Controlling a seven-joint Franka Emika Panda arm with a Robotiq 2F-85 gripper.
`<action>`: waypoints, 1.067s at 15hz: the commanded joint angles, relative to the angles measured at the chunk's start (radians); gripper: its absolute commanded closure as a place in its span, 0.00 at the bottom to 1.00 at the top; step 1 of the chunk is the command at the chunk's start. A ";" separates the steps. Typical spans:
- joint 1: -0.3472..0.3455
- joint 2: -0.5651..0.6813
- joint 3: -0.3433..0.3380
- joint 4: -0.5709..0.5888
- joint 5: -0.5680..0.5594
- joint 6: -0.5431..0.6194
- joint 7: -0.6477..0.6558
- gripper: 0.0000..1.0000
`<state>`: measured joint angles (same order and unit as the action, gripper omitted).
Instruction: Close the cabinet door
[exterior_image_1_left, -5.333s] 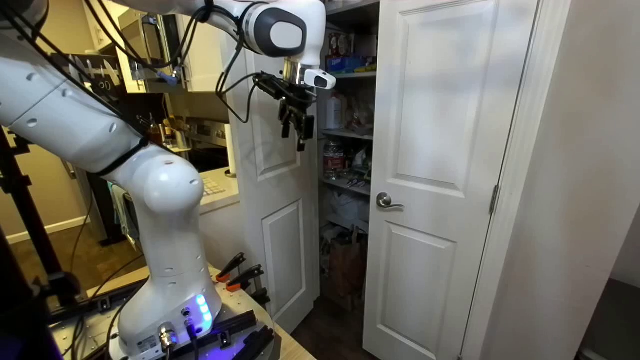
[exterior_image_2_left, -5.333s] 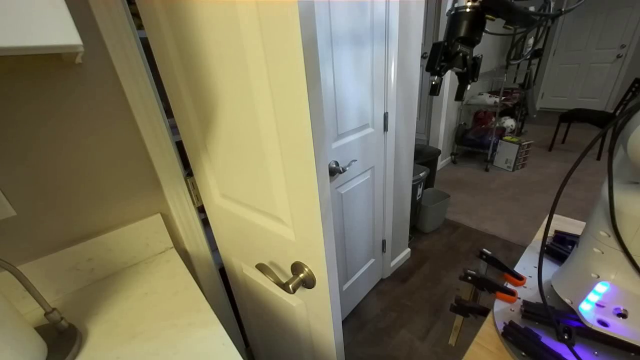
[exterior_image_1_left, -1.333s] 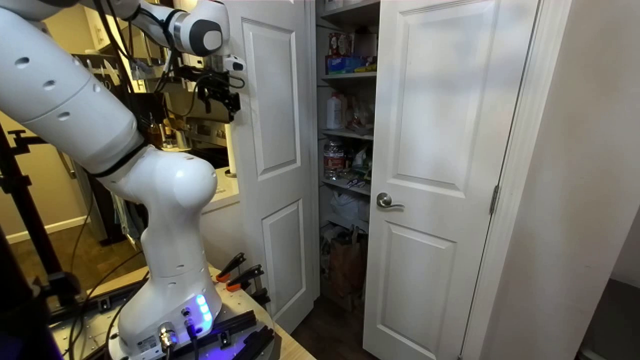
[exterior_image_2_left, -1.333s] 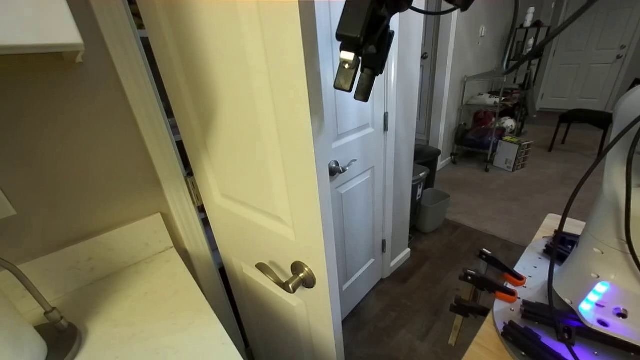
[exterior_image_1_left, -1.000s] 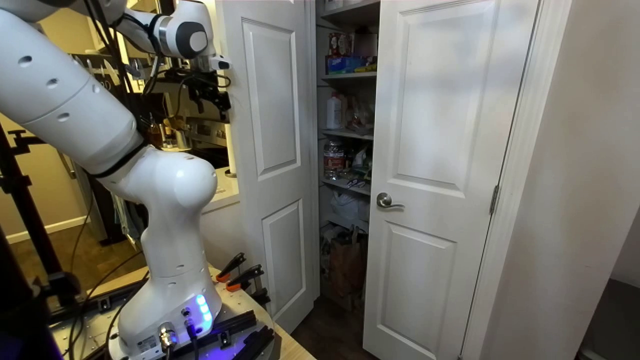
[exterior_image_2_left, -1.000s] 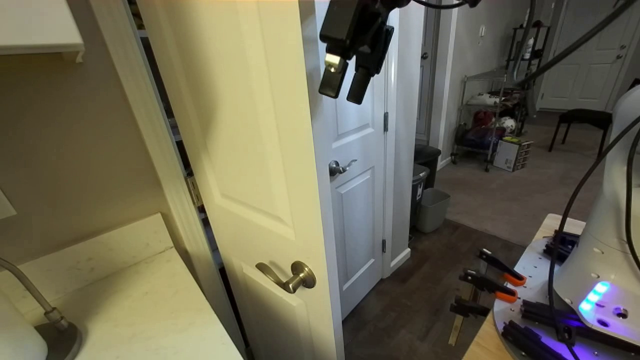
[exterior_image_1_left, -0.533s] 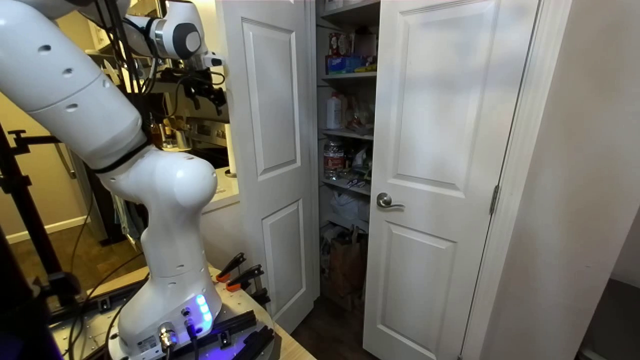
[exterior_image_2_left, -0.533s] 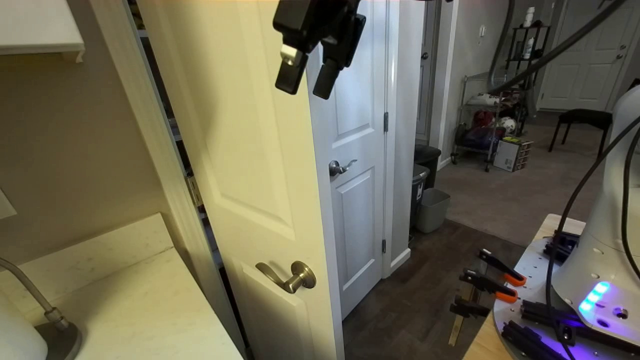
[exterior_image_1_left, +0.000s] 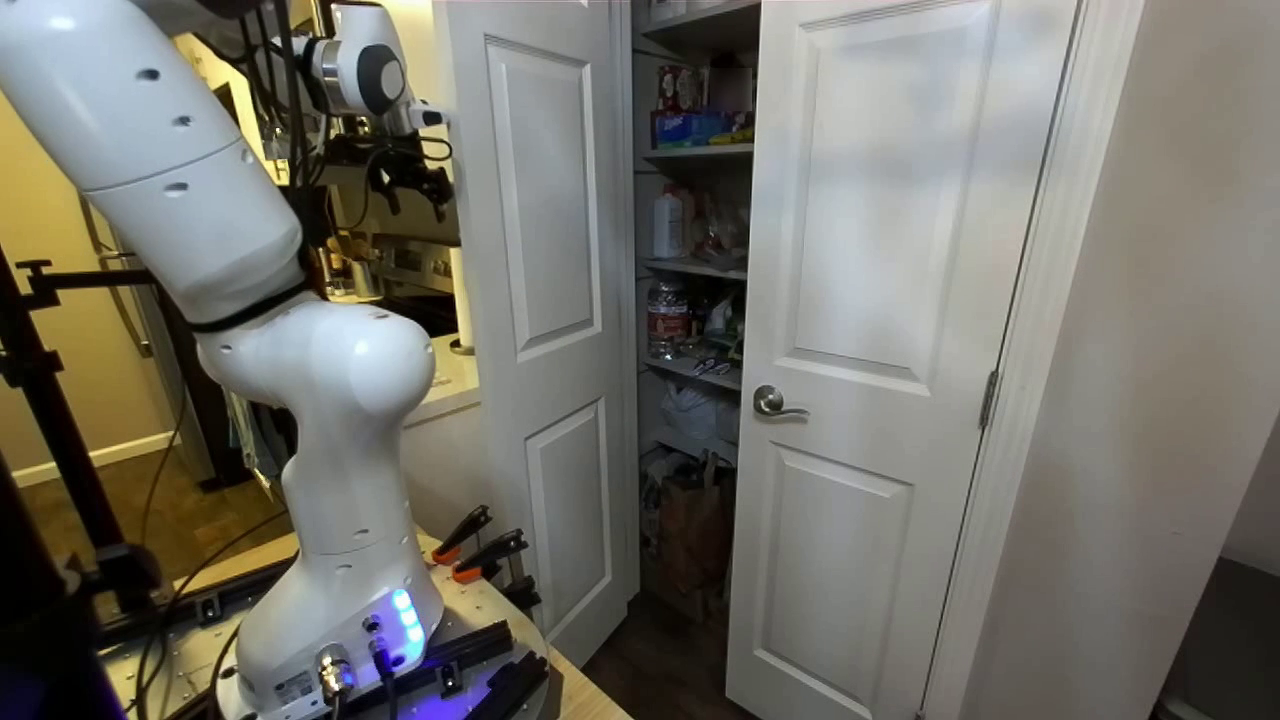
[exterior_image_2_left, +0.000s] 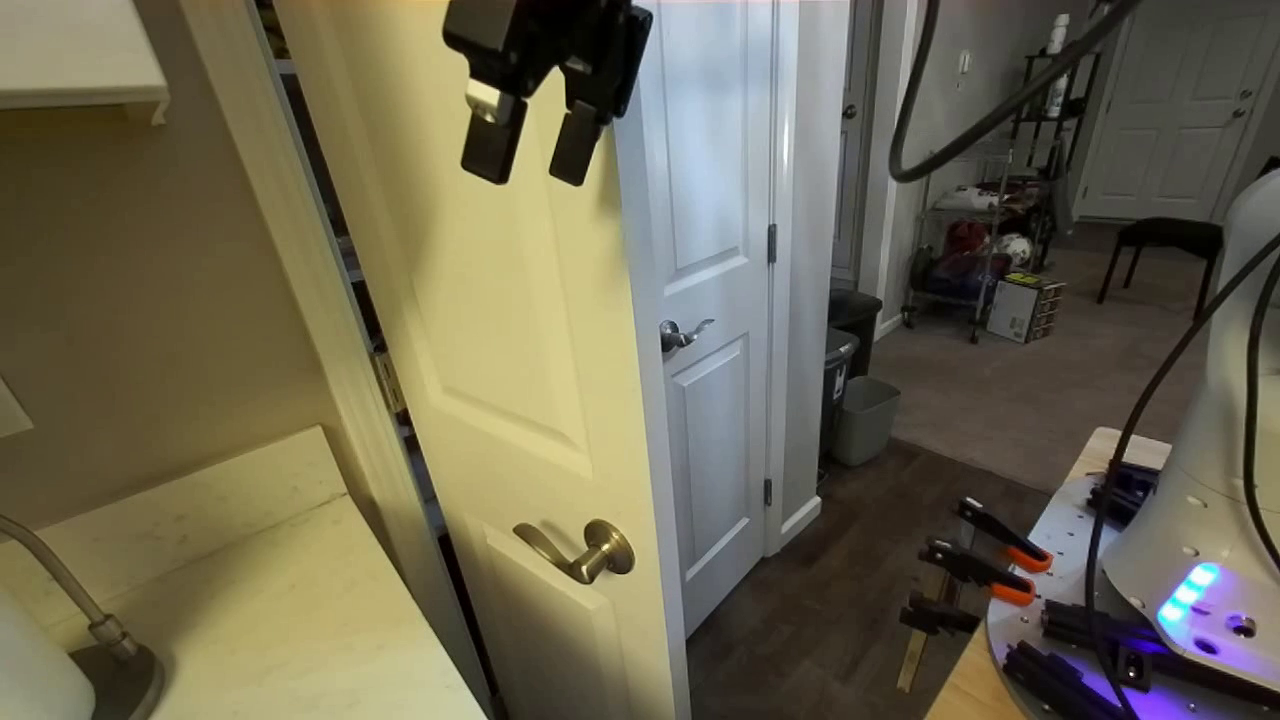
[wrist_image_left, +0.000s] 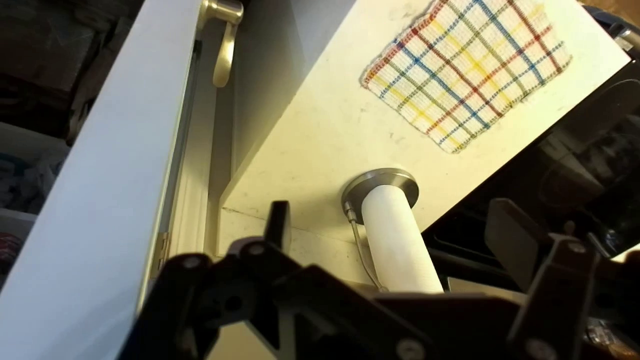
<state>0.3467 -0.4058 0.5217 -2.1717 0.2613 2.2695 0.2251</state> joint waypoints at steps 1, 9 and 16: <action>0.001 0.043 0.000 0.036 -0.077 -0.016 0.036 0.00; -0.052 0.018 0.022 0.043 -0.324 -0.134 0.187 0.00; -0.106 0.021 -0.003 0.066 -0.442 -0.224 0.259 0.00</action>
<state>0.2656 -0.3863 0.5306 -2.1220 -0.1361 2.0889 0.4518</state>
